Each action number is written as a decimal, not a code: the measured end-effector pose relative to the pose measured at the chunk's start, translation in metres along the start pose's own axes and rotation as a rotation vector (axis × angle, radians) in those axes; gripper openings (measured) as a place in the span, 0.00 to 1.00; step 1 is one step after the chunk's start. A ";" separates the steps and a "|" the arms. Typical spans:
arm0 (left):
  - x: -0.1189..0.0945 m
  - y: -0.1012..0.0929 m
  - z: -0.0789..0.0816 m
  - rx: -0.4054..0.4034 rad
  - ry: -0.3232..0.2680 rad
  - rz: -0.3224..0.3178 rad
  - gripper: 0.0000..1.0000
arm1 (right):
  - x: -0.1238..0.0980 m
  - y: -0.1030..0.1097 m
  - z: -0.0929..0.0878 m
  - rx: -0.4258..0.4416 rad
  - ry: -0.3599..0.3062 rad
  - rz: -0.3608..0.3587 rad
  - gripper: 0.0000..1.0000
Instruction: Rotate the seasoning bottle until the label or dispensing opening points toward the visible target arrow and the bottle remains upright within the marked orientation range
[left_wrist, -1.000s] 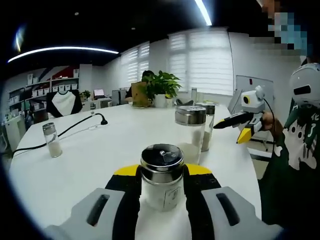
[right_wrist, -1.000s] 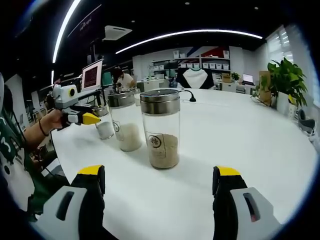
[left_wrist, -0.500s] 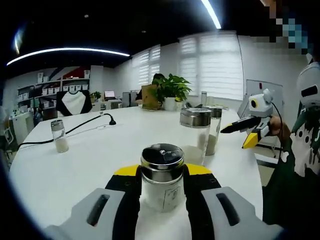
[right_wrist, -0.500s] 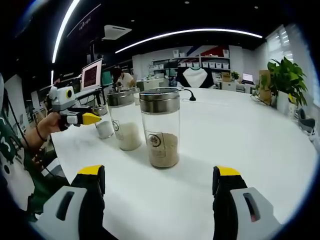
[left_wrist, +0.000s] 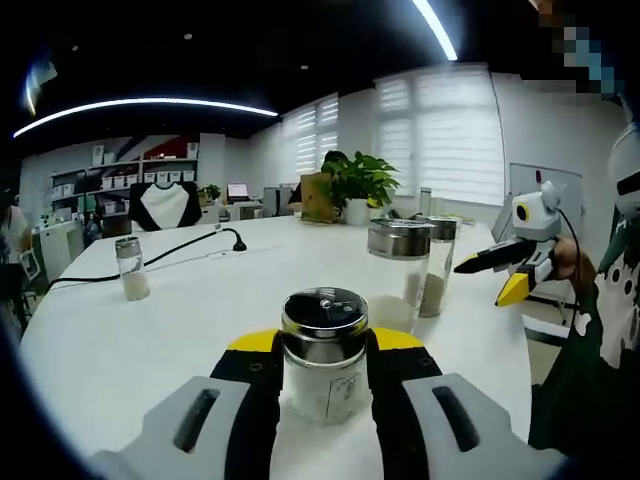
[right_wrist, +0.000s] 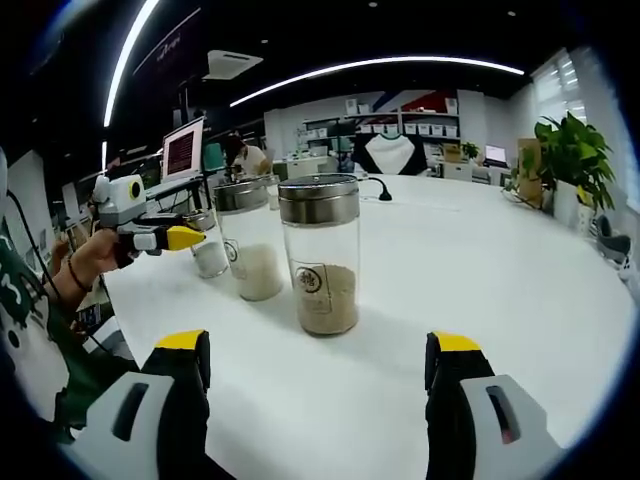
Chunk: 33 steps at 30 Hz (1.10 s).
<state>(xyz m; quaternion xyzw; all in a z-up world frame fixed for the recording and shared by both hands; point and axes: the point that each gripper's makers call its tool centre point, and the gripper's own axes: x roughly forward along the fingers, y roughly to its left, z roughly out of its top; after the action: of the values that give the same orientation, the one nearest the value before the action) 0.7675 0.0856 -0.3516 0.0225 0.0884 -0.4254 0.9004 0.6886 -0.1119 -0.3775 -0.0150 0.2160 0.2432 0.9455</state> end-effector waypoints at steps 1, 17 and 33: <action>0.000 0.000 0.000 0.000 -0.001 0.004 0.34 | 0.000 0.000 0.000 0.001 0.000 0.001 0.91; -0.001 0.001 0.000 -0.006 -0.009 0.086 0.34 | 0.000 -0.001 -0.001 0.008 0.004 -0.001 0.91; -0.008 0.003 0.004 0.042 -0.003 0.117 0.46 | 0.001 -0.001 -0.003 0.010 0.009 -0.005 0.90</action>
<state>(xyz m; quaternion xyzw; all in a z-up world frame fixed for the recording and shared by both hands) 0.7654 0.0933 -0.3461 0.0459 0.0769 -0.3737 0.9232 0.6886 -0.1131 -0.3801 -0.0120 0.2216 0.2394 0.9452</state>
